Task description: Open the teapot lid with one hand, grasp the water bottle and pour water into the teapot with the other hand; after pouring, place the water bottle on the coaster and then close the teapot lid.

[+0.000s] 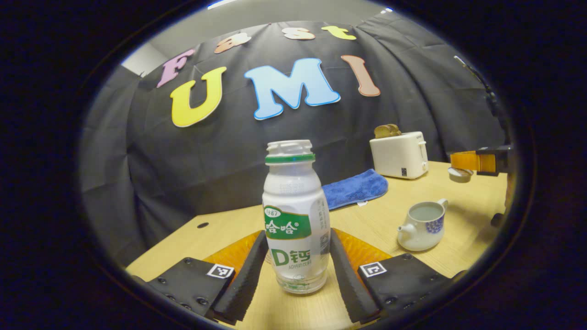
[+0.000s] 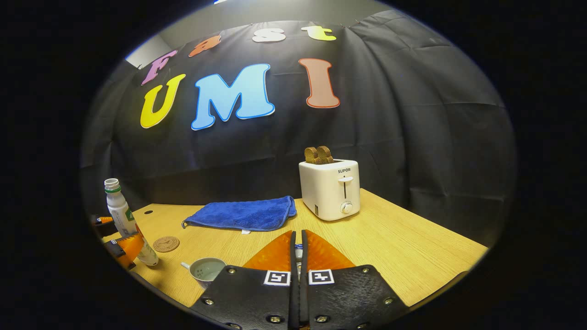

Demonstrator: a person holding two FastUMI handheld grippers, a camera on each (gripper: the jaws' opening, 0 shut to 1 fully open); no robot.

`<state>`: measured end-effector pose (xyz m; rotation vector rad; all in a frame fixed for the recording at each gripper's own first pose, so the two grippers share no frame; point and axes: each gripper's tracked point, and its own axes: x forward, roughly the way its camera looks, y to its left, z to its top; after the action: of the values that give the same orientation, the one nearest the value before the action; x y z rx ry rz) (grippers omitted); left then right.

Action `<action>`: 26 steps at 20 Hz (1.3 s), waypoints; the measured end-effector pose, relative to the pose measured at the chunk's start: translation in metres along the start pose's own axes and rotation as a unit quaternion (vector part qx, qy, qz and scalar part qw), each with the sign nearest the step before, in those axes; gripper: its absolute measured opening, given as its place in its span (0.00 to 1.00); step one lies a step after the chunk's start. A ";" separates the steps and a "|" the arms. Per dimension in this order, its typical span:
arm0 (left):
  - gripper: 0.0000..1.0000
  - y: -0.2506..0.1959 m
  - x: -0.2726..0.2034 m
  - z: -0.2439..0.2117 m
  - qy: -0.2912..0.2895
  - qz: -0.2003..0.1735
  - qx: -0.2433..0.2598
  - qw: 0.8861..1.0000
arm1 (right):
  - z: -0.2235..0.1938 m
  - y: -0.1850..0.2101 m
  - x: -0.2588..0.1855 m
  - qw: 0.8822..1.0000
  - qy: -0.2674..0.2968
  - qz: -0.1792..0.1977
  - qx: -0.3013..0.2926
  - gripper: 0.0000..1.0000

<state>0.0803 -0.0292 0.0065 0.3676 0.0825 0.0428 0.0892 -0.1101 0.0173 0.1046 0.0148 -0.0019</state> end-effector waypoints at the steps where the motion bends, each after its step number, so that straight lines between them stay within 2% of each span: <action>1: 0.89 0.000 0.000 0.003 -0.002 0.006 0.025 1.000 | 0.000 0.000 0.000 1.000 0.000 0.000 0.001 0.00; 4: 0.89 0.001 0.002 0.010 -0.007 0.029 0.120 0.992 | 0.001 -0.002 -0.002 1.000 0.000 -0.002 0.007 0.00; 5: 0.84 0.001 0.004 0.013 -0.008 0.035 0.149 0.988 | 0.001 -0.003 -0.002 1.000 -0.001 -0.002 0.008 0.00; 6: 0.84 -0.001 0.005 0.013 -0.010 0.037 0.173 0.984 | 0.003 -0.004 -0.002 1.000 -0.002 -0.003 0.010 0.00; 10: 0.88 -0.004 0.009 0.018 -0.011 0.046 0.256 0.966 | 0.005 -0.007 -0.002 1.000 -0.003 -0.005 0.017 0.00; 15: 0.90 -0.019 0.013 0.032 -0.019 0.055 0.374 0.926 | 0.006 -0.012 -0.002 1.000 -0.007 -0.010 0.023 0.00; 22: 0.90 -0.046 0.020 0.032 -0.036 0.040 0.482 0.874 | 0.005 -0.014 -0.001 0.999 -0.003 -0.012 0.031 0.00; 26: 0.90 -0.056 0.019 0.034 -0.046 0.031 0.515 0.855 | 0.005 -0.015 -0.001 0.999 -0.003 -0.012 0.030 0.00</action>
<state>0.1033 -0.0924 0.0165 1.4533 -0.0100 0.0412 0.0885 -0.1255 0.0203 0.1651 0.0102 -0.0274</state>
